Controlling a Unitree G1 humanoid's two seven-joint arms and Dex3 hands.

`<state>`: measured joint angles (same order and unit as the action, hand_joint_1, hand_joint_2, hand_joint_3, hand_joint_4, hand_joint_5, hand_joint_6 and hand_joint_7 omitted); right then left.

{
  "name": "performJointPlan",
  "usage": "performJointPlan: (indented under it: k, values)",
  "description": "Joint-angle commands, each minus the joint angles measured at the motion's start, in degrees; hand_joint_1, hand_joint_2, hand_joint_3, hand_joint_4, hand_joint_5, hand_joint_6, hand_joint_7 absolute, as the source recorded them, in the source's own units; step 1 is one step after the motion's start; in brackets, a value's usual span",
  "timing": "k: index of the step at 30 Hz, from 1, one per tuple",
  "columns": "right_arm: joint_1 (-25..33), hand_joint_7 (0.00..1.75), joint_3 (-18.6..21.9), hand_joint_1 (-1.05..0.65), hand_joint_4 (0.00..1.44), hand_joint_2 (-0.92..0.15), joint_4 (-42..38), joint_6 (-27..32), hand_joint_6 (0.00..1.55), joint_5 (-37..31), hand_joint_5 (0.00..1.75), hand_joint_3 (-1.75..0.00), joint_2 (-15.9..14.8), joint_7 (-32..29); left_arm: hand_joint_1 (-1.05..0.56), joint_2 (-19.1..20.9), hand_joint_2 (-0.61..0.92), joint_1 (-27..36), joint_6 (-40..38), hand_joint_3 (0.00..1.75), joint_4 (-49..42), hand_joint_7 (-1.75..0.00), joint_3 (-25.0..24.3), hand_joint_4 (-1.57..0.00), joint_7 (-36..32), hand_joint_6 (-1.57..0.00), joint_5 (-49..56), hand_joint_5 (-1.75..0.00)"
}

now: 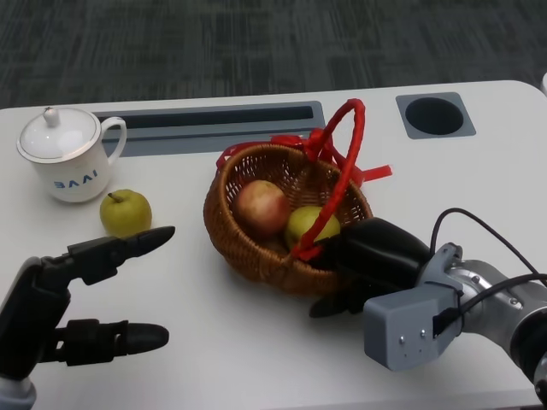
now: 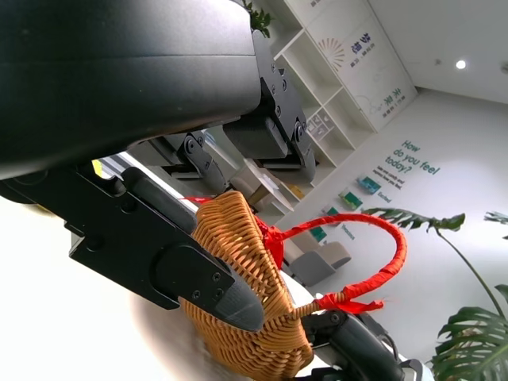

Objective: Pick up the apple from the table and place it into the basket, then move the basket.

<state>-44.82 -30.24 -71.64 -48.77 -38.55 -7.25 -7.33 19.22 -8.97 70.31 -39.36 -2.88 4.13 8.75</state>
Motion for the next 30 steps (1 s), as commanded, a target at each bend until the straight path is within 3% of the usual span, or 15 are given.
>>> performJointPlan:
  k: [1,14,19,21,23,24,25,28,30]
  values:
    - [-1.23,0.02,0.07,-0.25,1.09,-0.92,-0.81,0.58,0.93,0.07,0.07,-0.15,-0.89,-0.68,-0.57,0.09,0.76,0.43,0.62,0.01,-0.12,-0.02,-0.95,-0.80,-0.99,-0.73,0.13,-0.02]
    - [-8.71,0.00,1.26,-0.23,1.02,-0.92,-2.69,6.64,0.89,-0.90,0.02,-0.16,-4.05,-2.40,-0.58,-0.98,0.77,0.85,1.16,0.00,0.09,-0.01,-1.75,-0.83,-0.98,-0.75,0.08,-0.02]
    - [-11.55,0.02,1.72,-0.24,1.11,-0.92,-3.80,10.09,0.92,-1.50,0.06,-0.13,-5.81,-4.79,-0.59,-1.07,0.77,1.36,1.23,0.00,0.44,-0.01,-2.39,-0.84,-1.33,-0.76,0.80,-0.02]
    - [-12.63,0.01,2.12,-0.25,1.15,-0.92,-4.44,12.01,0.93,-1.38,0.22,-0.12,-6.53,-4.75,-0.59,-1.06,0.77,1.55,1.37,0.00,0.50,-0.01,-2.45,-0.84,-1.40,-0.76,0.86,-0.01]
    - [-13.62,0.01,2.46,-0.26,1.05,-0.92,-5.07,14.31,0.94,-1.32,0.59,-0.11,-7.21,-4.55,-0.60,-1.13,0.77,1.75,1.70,0.00,0.49,-0.01,-2.55,-0.84,-1.56,-0.76,0.93,-0.01]
    - [-14.05,0.00,2.61,-0.27,0.99,-0.92,-5.35,15.61,0.94,-1.32,0.69,-0.11,-7.51,-4.37,-0.60,-1.17,0.77,1.91,1.85,0.00,0.53,-0.01,-2.61,-0.84,-1.62,-0.76,0.94,-0.01]
    - [-14.42,0.00,2.74,-0.27,0.98,-0.92,-5.59,16.89,0.94,-1.37,0.65,-0.11,-7.76,-4.27,-0.60,-1.19,0.76,2.08,1.99,0.00,0.62,-0.01,-2.65,-0.84,-1.65,-0.76,0.91,-0.01]
    - [-15.39,0.00,3.40,-0.28,1.07,-0.92,-6.22,20.75,0.93,-1.28,0.31,-0.11,-8.41,-3.55,-0.61,-1.10,0.76,2.76,1.84,0.00,1.17,0.00,-2.72,-0.84,-1.65,-0.76,0.70,-0.01]
    - [-15.91,0.00,3.81,-0.27,1.07,-0.92,-6.55,22.92,0.93,-1.26,0.22,-0.10,-8.81,-3.11,-0.62,-0.99,0.76,3.16,1.70,0.00,1.50,0.00,-2.75,-0.85,-1.61,-0.76,0.63,-0.01]
